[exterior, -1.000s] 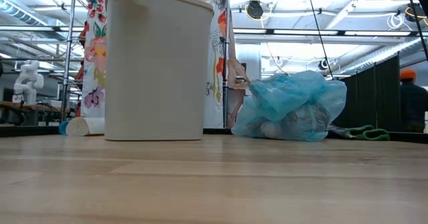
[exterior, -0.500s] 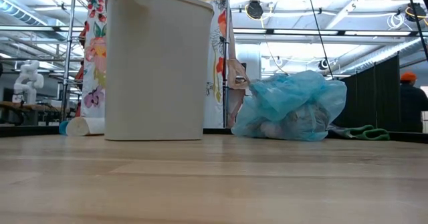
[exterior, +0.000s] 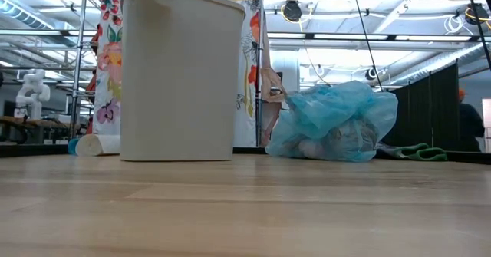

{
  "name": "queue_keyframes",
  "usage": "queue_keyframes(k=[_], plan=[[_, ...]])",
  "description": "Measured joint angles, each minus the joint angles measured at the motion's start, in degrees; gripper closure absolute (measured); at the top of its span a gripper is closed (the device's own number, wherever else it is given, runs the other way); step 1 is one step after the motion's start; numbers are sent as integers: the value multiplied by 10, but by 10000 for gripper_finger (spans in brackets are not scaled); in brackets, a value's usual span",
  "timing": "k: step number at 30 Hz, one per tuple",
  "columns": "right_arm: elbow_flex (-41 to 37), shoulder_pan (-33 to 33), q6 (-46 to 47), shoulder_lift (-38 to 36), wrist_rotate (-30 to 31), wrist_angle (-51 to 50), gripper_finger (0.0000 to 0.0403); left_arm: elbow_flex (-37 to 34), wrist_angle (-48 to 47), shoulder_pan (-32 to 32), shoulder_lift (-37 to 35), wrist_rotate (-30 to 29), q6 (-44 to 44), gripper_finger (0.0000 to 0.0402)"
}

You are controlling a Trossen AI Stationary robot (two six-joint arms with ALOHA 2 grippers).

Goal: Place trash/remove bag and relplace
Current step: Put the white trash bag into the white trash bin

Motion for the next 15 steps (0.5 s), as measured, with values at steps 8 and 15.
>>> queue_keyframes(k=[8, 15], plan=[[0, 1, 78, 11, 32, 27, 403, 45, -185, 0, -18, -22, 8, 401], [0, 8, 119, 44, 32, 103, 403, 52, -233, 0, -17, 58, 32, 402]])
